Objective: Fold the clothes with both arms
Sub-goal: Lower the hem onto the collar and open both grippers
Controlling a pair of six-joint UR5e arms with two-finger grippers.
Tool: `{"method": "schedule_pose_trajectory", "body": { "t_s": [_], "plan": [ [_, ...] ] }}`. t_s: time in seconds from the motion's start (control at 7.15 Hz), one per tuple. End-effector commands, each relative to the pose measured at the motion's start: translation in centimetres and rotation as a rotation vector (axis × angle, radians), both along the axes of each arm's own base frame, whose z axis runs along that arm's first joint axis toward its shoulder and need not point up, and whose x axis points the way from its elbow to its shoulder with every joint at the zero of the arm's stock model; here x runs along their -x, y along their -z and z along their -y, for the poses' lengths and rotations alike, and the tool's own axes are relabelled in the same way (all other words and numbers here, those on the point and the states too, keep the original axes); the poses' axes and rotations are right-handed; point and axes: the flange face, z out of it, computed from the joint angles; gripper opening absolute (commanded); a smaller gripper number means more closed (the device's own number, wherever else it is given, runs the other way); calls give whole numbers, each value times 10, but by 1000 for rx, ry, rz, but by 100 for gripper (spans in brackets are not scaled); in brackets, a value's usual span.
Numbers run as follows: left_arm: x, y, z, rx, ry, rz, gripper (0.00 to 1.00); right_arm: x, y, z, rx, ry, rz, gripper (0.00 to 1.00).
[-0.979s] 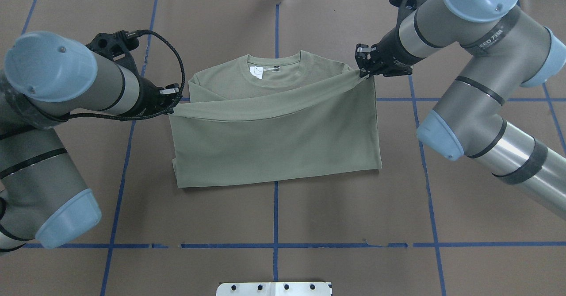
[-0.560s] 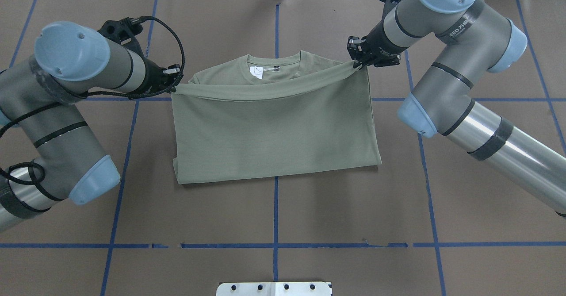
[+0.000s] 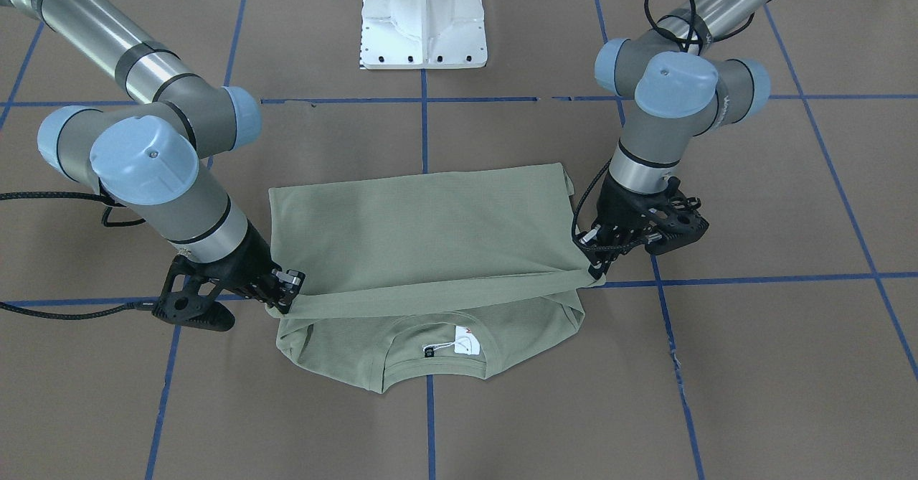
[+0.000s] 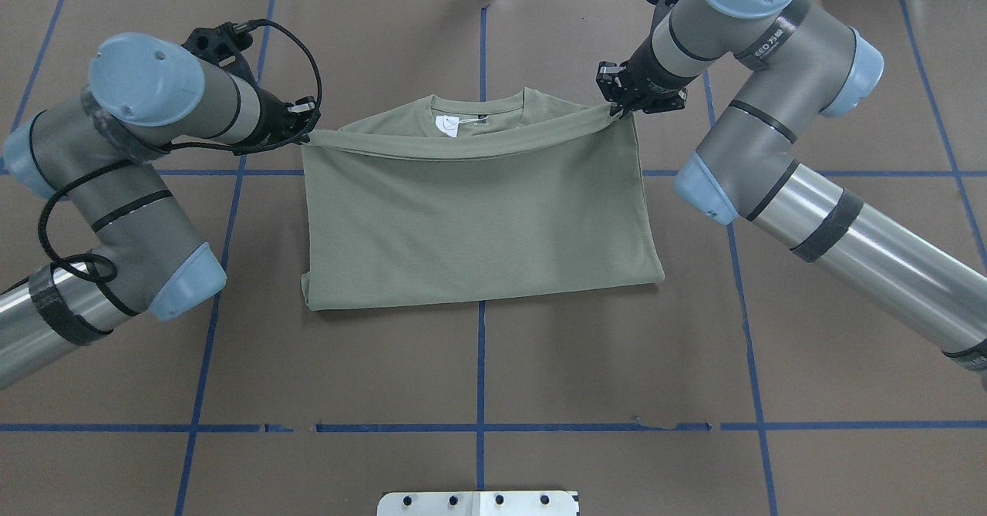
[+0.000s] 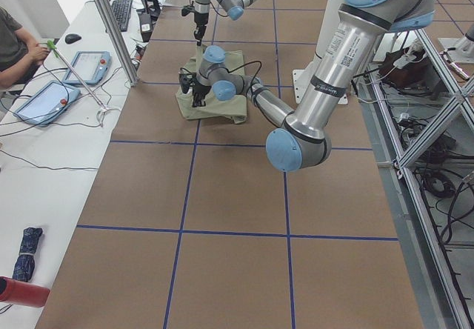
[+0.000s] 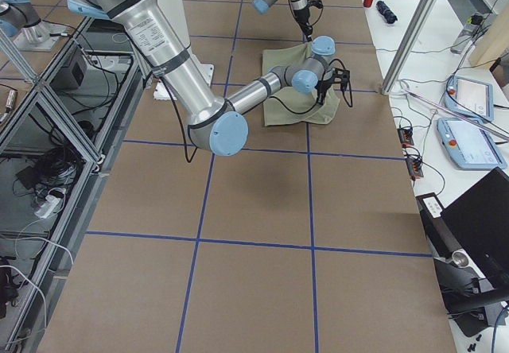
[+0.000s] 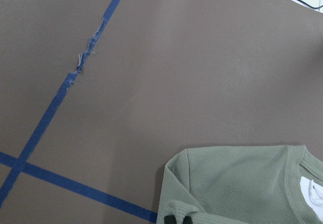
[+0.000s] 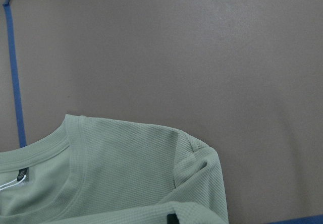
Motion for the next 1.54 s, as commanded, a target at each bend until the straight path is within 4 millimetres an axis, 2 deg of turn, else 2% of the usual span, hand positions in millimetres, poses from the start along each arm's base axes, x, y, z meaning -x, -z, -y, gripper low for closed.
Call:
{"method": "schedule_pose_trajectory", "body": {
  "t_s": [0.0,0.28,0.7,0.98,1.4],
  "plan": [
    [-5,-14,11,14,9,17,0,6,-1,8,10,-1,-9,0],
    [-7,-23,14,26,11,30,0,1,-4,17,19,-16,-16,0],
    [-7,-23,14,26,11,30,0,-9,-5,25,21,-32,-18,0],
    [-8,-19,14,22,9,25,0,-5,-6,31,15,-32,-14,0],
    [-9,-9,14,13,6,15,0,4,-3,26,-2,-21,8,0]
  ]
}}
